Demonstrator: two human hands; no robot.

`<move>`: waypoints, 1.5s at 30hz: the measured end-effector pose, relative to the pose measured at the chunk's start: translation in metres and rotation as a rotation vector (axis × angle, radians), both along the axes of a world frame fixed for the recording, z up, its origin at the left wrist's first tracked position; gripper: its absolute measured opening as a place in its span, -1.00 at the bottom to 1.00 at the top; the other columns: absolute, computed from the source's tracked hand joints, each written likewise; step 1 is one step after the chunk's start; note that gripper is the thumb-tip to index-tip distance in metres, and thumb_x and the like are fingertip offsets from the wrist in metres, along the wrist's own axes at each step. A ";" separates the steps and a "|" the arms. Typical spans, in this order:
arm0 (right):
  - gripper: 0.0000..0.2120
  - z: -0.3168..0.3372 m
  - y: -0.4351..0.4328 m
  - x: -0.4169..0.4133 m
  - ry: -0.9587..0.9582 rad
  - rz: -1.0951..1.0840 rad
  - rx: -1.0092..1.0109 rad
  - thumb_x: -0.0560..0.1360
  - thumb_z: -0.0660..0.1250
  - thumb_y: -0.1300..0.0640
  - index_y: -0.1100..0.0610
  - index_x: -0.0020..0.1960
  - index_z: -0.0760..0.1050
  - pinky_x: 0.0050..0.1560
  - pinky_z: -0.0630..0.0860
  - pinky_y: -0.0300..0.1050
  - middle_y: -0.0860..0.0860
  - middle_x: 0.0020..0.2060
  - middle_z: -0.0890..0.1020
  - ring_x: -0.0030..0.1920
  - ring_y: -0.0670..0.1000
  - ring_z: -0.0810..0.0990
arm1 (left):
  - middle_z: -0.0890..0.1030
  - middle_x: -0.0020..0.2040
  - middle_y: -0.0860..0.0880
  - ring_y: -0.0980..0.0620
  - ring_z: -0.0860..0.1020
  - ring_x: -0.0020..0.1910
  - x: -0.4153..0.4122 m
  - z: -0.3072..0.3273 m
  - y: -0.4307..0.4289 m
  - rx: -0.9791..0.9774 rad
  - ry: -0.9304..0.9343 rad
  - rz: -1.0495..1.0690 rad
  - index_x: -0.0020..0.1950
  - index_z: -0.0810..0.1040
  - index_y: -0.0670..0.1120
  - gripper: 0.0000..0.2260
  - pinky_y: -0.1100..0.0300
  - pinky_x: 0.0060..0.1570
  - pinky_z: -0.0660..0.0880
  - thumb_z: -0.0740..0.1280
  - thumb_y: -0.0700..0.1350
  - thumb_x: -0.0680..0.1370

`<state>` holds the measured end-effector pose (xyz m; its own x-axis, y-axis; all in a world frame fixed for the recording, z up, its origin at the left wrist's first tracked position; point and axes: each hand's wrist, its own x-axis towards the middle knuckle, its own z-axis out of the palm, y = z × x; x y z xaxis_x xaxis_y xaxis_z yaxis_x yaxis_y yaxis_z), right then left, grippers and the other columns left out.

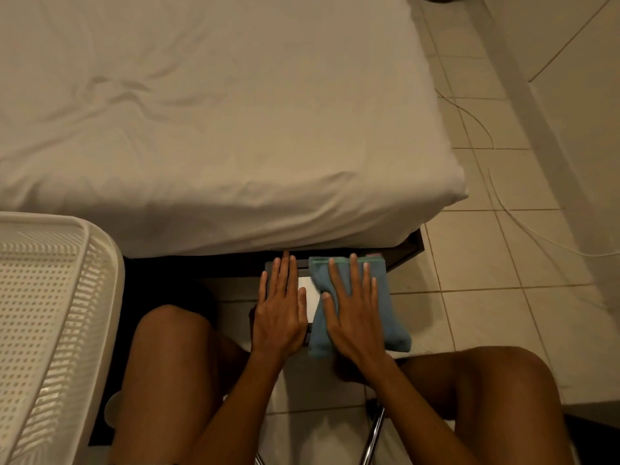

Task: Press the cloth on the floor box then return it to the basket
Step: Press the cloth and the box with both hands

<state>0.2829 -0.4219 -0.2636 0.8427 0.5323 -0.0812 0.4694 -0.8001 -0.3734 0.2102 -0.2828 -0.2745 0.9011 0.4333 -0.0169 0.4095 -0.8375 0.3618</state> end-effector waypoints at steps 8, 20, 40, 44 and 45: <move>-0.40 -0.001 -0.013 -0.032 0.023 -0.036 -0.001 0.64 -0.05 -0.20 -0.05 0.62 -0.05 0.58 -0.07 0.18 0.05 0.62 -0.08 0.62 0.10 -0.14 | -0.03 0.64 -0.04 0.05 -0.11 0.62 0.000 0.001 0.000 -0.009 0.007 0.010 0.62 -0.07 -0.10 -0.49 0.03 0.58 -0.06 -0.17 0.05 0.68; -0.38 -0.007 -0.009 -0.016 -0.028 -0.047 -0.044 0.63 -0.10 -0.23 -0.01 0.62 0.01 0.57 -0.06 0.20 0.09 0.62 0.00 0.61 0.14 -0.05 | -0.03 0.64 -0.04 0.04 -0.10 0.62 0.001 0.000 -0.001 -0.004 0.007 0.017 0.62 -0.06 -0.10 -0.48 0.02 0.58 -0.06 -0.10 0.02 0.68; -0.35 0.003 -0.012 0.011 -0.012 -0.115 -0.031 0.62 -0.05 -0.20 0.02 0.63 -0.09 0.59 -0.08 0.15 0.14 0.61 -0.07 0.61 0.15 -0.10 | -0.02 0.64 -0.05 0.03 -0.09 0.62 0.003 0.000 0.000 -0.010 0.019 0.026 0.62 -0.06 -0.09 -0.48 -0.03 0.58 -0.07 -0.07 0.00 0.67; -0.35 0.002 0.000 0.022 0.007 -0.293 -0.026 0.65 0.00 -0.16 0.07 0.63 -0.10 0.57 -0.01 0.21 0.19 0.61 -0.03 0.60 0.19 -0.06 | -0.02 0.64 -0.04 0.03 -0.10 0.62 0.004 0.001 0.000 -0.014 0.019 0.019 0.62 -0.07 -0.08 -0.48 -0.04 0.58 -0.12 -0.06 0.00 0.67; -0.34 0.002 -0.001 0.010 -0.018 -0.255 -0.036 0.64 0.01 -0.17 0.09 0.62 -0.07 0.57 0.00 0.21 0.19 0.60 -0.01 0.60 0.20 -0.03 | -0.02 0.64 -0.04 0.03 -0.10 0.62 0.004 0.001 0.000 -0.019 0.023 0.019 0.62 -0.07 -0.08 -0.48 -0.04 0.58 -0.13 -0.05 0.00 0.67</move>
<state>0.2926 -0.4231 -0.2613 0.9507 0.2994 -0.0803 0.2570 -0.9062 -0.3358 0.2140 -0.2830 -0.2734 0.8920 0.4497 -0.0456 0.4336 -0.8226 0.3680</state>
